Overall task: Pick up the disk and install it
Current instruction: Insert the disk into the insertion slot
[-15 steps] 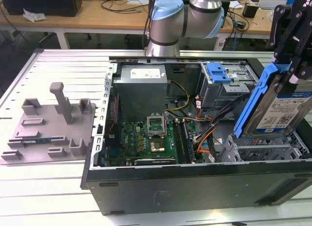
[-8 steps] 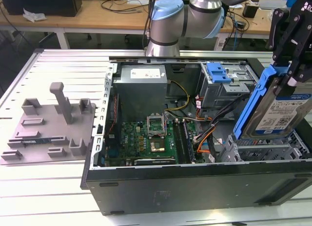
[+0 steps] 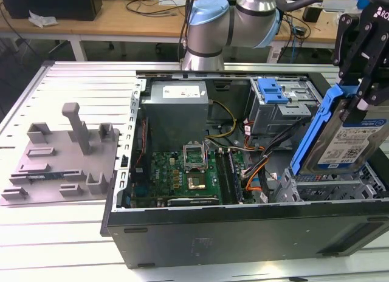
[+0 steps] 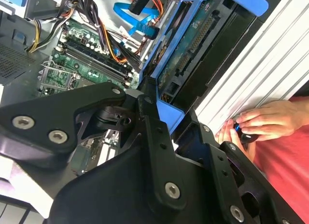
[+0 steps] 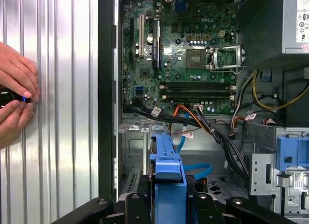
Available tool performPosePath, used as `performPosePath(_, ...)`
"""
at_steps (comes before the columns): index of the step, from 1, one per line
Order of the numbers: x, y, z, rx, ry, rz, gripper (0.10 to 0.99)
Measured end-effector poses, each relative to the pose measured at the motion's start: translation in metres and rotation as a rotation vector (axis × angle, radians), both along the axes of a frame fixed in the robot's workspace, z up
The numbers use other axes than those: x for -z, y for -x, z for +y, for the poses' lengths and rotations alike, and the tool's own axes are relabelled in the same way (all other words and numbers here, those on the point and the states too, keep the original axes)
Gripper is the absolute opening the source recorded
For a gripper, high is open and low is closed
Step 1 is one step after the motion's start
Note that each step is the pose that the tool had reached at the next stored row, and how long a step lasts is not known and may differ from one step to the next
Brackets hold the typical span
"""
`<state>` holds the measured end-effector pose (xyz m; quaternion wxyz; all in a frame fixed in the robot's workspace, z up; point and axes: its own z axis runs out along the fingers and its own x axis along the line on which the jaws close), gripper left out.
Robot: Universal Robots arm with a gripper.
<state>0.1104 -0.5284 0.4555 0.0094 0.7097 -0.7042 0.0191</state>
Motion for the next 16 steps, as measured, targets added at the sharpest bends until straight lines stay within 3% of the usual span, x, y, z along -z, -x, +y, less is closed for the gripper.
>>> performPosePath(16,0.007,-0.0013,-0.0015,0.002,0.0,0.0001,0.369)
